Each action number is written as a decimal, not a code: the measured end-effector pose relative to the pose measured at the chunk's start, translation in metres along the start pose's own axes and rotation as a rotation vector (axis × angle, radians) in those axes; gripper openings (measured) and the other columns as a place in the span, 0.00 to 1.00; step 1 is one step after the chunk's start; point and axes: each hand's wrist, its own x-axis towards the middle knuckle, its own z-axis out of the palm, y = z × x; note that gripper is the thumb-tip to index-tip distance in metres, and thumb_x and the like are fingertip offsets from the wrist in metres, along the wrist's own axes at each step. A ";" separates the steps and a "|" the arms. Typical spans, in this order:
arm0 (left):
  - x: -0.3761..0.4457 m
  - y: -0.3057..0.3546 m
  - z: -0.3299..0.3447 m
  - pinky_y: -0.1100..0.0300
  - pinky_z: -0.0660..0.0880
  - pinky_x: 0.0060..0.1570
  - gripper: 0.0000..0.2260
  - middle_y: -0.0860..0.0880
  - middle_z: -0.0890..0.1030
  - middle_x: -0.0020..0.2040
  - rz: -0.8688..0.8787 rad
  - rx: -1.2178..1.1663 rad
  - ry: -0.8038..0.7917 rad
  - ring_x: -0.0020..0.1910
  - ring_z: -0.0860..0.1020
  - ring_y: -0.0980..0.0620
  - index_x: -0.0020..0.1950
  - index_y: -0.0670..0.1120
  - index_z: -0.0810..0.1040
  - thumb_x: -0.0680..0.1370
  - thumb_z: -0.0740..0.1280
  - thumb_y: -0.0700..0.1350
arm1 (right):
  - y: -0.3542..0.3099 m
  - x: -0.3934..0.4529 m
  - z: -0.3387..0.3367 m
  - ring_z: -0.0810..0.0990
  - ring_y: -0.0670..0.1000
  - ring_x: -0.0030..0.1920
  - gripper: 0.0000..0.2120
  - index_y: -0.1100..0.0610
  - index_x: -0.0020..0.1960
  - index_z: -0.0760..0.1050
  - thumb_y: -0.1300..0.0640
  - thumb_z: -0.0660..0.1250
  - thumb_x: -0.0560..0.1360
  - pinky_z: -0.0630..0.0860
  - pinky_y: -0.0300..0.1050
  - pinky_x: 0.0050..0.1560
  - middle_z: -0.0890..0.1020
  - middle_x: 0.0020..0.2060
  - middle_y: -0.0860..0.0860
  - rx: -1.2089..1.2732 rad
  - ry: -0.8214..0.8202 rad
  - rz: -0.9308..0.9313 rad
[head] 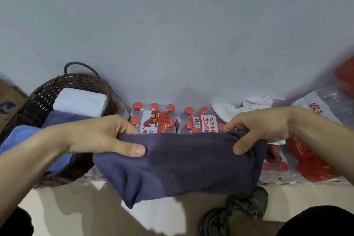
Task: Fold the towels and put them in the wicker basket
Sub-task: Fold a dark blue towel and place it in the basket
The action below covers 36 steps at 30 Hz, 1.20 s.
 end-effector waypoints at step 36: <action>0.184 -0.132 -0.055 0.50 0.69 0.44 0.13 0.42 0.80 0.49 -0.280 0.581 1.327 0.49 0.78 0.37 0.52 0.49 0.68 0.79 0.61 0.59 | 0.096 0.186 -0.065 0.78 0.59 0.49 0.20 0.60 0.60 0.67 0.43 0.59 0.81 0.65 0.47 0.40 0.74 0.55 0.55 -0.265 1.559 0.244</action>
